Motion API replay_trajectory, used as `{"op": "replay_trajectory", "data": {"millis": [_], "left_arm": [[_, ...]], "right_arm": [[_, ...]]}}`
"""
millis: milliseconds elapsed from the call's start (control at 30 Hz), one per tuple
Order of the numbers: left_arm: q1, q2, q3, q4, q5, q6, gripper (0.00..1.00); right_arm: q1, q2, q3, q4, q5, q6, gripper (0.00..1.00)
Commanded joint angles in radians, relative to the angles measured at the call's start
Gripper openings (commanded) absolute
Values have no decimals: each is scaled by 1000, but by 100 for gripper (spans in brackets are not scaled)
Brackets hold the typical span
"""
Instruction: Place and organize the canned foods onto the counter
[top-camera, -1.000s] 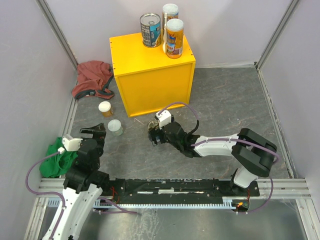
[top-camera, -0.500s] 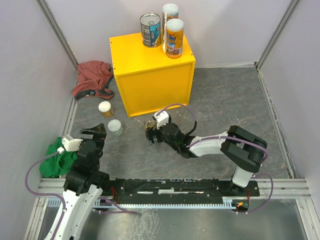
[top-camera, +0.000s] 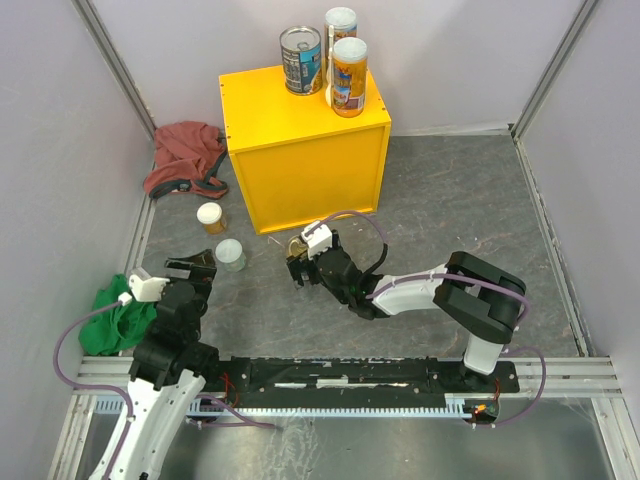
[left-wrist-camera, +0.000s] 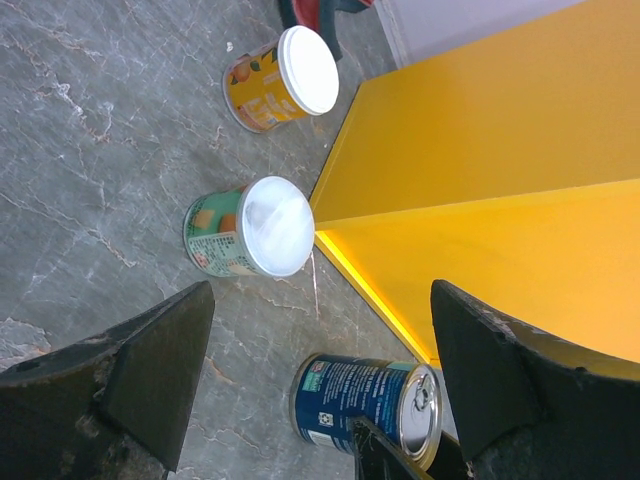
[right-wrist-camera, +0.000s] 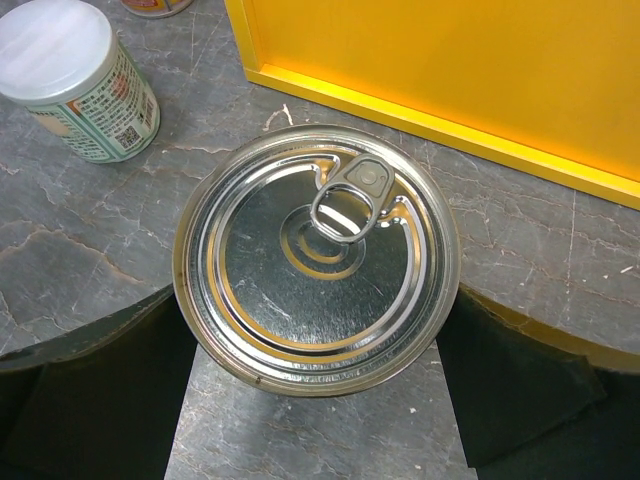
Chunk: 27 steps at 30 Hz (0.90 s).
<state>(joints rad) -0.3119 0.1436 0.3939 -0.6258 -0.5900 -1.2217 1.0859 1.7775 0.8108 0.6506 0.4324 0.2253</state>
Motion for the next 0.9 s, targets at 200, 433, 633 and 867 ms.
{"op": "replay_trajectory", "data": {"millis": [200,433,633,867], "left_arm": [[0,-26,-24,22,10,40,94],[-1,-48,-17,5,3,63,94],[-1,-59,-19,1,4,78,94],[-1,-78,-15,-13,5,77,94]], "right_arm": [[16,-8,67,82,18,-29,100],[5,57,123,100,2,-18,100],[-13,112,144,116,-3,12,100],[-18,121,133,145,-4,9,81]]}}
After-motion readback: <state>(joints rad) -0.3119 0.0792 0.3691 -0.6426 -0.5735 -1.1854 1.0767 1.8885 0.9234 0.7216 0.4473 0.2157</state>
